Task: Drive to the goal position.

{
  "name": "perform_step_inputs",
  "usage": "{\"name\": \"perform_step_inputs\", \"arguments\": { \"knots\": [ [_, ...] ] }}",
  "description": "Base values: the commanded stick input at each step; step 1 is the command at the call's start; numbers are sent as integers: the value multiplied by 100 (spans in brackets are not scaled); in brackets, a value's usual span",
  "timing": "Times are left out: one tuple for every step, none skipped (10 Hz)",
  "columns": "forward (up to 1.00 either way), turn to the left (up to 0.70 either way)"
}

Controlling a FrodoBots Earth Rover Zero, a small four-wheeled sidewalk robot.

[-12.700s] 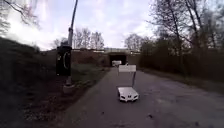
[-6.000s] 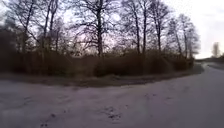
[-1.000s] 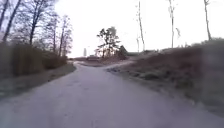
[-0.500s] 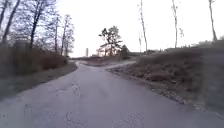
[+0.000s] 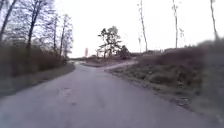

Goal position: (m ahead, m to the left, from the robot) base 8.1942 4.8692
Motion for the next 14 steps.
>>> {"name": "perform_step_inputs", "arguments": {
  "knots": [
    [100,41],
    [100,41],
    [100,41],
    [100,41],
    [100,32],
    [100,16],
    [100,1],
    [100,1],
    [100,1],
    [100,1],
    [100,1],
    [100,1],
    [100,1],
    [100,1]
  ]
}}
